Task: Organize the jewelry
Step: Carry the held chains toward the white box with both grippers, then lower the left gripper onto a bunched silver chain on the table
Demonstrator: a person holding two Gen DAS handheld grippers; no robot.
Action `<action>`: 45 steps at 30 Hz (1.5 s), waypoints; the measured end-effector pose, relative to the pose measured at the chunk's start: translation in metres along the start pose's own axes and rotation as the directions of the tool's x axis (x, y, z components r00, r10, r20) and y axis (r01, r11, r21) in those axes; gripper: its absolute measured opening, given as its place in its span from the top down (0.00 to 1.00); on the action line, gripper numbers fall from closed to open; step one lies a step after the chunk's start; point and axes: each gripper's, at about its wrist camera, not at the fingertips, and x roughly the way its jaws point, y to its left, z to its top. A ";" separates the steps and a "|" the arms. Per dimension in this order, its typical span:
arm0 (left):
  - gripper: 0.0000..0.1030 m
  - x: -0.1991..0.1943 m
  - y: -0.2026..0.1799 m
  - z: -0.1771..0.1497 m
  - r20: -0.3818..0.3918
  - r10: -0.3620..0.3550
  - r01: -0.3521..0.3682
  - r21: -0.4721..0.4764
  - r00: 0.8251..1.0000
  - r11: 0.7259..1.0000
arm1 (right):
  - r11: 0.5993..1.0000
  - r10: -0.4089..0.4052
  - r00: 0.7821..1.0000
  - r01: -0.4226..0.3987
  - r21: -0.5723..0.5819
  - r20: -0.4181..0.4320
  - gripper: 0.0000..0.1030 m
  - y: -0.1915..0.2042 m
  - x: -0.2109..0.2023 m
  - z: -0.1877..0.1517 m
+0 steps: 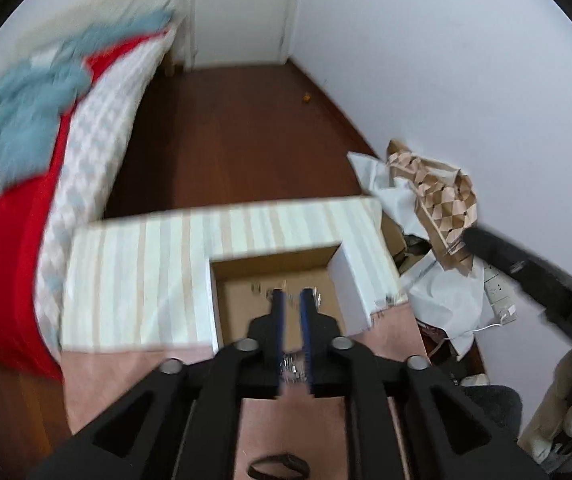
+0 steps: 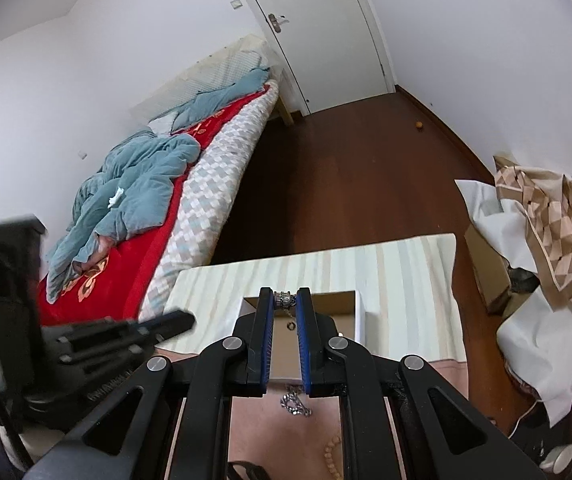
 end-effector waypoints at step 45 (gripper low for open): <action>1.00 0.011 -0.043 -0.001 0.059 -0.047 0.039 0.131 0.997 0.991 | 0.993 0.006 1.000 -0.009 0.114 0.029 0.89 -0.039 -0.024 -0.028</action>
